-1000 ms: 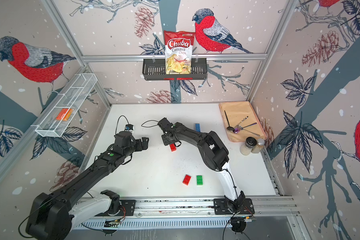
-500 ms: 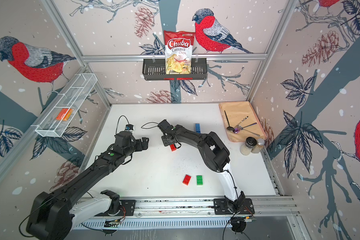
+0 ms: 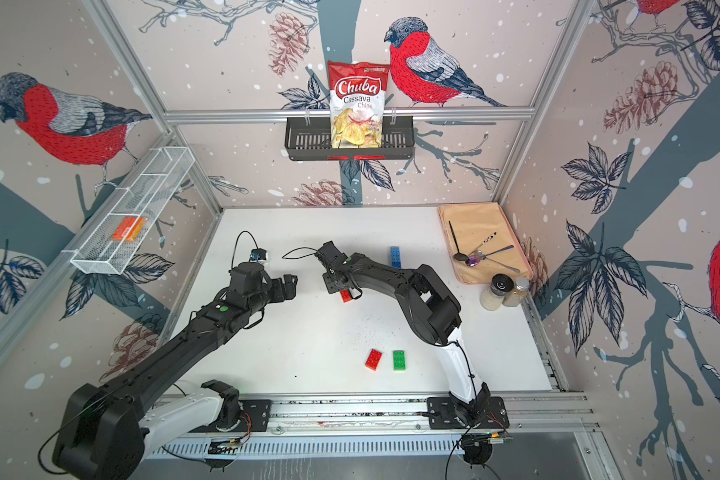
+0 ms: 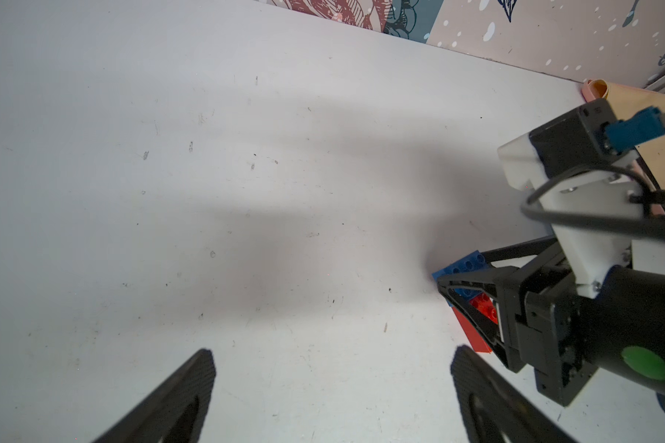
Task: Assemble a rectangle with lego
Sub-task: Assemble the lego brick with the lego brick.
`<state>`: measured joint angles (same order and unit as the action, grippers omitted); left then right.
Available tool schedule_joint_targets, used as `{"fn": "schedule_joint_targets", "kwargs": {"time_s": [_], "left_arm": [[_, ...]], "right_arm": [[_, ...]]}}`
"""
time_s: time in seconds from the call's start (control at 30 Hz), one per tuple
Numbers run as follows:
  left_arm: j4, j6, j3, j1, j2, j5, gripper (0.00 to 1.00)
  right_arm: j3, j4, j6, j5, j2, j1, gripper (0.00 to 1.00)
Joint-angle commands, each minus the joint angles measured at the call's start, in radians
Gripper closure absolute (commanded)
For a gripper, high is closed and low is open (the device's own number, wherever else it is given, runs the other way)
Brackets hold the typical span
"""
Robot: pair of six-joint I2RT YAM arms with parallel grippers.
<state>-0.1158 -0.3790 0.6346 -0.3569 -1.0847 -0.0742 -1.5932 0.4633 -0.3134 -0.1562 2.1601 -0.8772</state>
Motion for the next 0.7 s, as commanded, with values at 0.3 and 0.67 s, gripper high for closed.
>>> {"fn": "schedule_joint_targets", "kwargs": {"time_s": [0.3,0.67], "left_arm": [[0.013,-0.006,0.002,0.004,0.015,0.0,0.04],[0.018,0.002,-0.002,0.004,0.017,0.008,0.04]], "right_arm": [[0.015,0.106,0.013,0.02,-0.048,0.007,0.35],[0.027,0.084,0.051,0.074,-0.164,0.029,0.26]]}}
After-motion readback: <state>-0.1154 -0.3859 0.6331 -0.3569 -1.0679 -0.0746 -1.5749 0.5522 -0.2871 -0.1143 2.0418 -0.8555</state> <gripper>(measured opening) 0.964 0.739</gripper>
